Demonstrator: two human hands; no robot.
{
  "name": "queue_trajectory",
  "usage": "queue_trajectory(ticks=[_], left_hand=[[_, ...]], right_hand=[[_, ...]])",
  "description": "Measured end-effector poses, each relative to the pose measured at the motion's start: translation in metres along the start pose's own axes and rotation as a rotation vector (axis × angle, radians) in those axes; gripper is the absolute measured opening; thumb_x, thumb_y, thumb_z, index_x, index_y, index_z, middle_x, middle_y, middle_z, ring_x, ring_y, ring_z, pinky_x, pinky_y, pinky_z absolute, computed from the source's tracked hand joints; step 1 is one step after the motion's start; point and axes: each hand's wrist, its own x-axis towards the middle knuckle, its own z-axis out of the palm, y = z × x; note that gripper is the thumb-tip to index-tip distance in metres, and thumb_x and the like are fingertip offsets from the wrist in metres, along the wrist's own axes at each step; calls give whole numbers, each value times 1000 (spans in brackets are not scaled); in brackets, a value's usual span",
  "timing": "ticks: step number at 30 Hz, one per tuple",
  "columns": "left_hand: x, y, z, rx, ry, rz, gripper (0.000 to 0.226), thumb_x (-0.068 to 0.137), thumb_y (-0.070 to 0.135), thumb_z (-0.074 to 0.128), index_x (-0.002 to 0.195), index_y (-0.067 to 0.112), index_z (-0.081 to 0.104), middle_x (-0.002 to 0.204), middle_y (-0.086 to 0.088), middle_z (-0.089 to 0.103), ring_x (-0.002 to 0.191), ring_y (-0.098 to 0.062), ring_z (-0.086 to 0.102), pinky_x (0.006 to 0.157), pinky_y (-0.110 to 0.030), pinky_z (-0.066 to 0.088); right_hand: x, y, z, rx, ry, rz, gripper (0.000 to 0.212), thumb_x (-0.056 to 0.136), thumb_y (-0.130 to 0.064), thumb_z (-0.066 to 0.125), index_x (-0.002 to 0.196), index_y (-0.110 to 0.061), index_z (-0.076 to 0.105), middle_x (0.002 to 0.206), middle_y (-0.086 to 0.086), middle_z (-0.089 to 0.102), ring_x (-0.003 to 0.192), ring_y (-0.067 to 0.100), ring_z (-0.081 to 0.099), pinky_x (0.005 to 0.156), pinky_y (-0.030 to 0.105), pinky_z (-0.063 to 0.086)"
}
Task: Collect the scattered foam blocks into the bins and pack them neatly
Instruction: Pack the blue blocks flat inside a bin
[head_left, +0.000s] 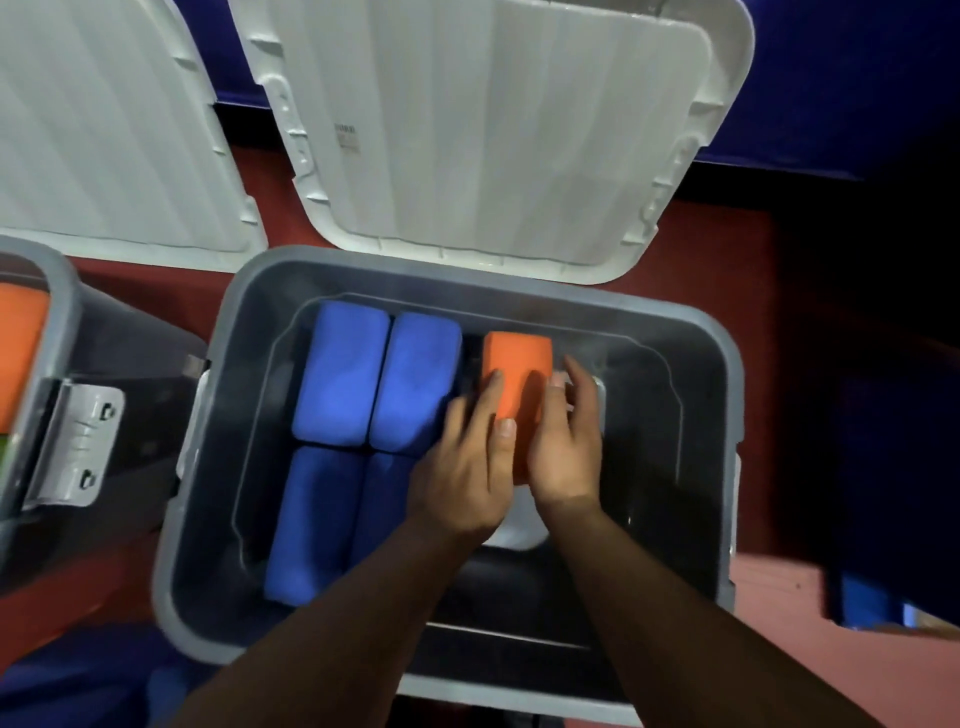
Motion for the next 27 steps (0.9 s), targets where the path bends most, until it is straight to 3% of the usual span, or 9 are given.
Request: queue_trajectory(ticks=[2,4,7,9,12,14,19,23,27], left_hand=[[-2,-11,-3,24,30,132,61,107,53,13,155,24,37,151,-8,48,121,-30,60,92,-45,54],[3,-20,-8,201,50,158,60,108,49,15,152,21,46,145,-7,56,120,-30,57,96,-47,46],[12,-29,-15,457,65,144,57,105,47,24,145,22,55,148,-3,55,125,-31,51,96,-48,35],[16,-42,-16,538,58,187,55,104,45,27,148,23,52,158,-4,43,143,-30,39,106,-51,31],[19,-61,-20,581,26,231,59,105,46,21,155,21,40,165,-7,27,154,-30,21,119,-54,21],[19,-65,-20,567,20,241,62,105,46,20,158,18,32,167,-10,22,155,-29,16,122,-54,16],[17,-70,-20,586,35,242,63,105,46,17,158,15,33,166,-11,23,155,-28,18,121,-56,21],[15,-67,-13,618,60,259,61,107,43,18,157,13,34,166,-13,23,154,-31,18,121,-56,21],[15,-68,-14,608,84,273,61,108,43,17,157,11,35,165,-13,25,154,-32,21,119,-57,24]], right_hand=[[-1,-2,4,-16,10,-65,40,107,-43,42,145,-32,50,137,-10,49,115,-4,52,94,10,37],[3,2,10,-38,-46,-64,44,107,-45,39,149,-34,46,141,-8,44,111,-7,50,93,10,35],[11,11,25,-64,-103,-10,49,106,-53,33,152,-39,39,150,-4,38,129,9,47,108,28,37],[12,20,37,-88,-145,27,57,101,-68,26,155,-49,26,154,-5,39,132,13,48,113,38,40],[8,26,48,-98,-177,52,61,100,-67,22,157,-49,19,139,-13,47,117,6,51,101,29,41],[6,28,48,-65,-144,42,59,101,-64,26,157,-47,25,140,-12,52,116,6,54,105,31,43],[7,29,50,-111,-106,-63,50,105,-60,28,153,-47,32,154,-15,45,135,4,48,116,38,40],[9,32,51,-212,-107,-107,54,99,-71,19,150,-56,21,152,-6,50,129,14,56,108,46,47],[8,25,50,-267,-114,-103,55,102,-66,17,155,-49,21,147,2,55,123,22,60,104,43,49]])
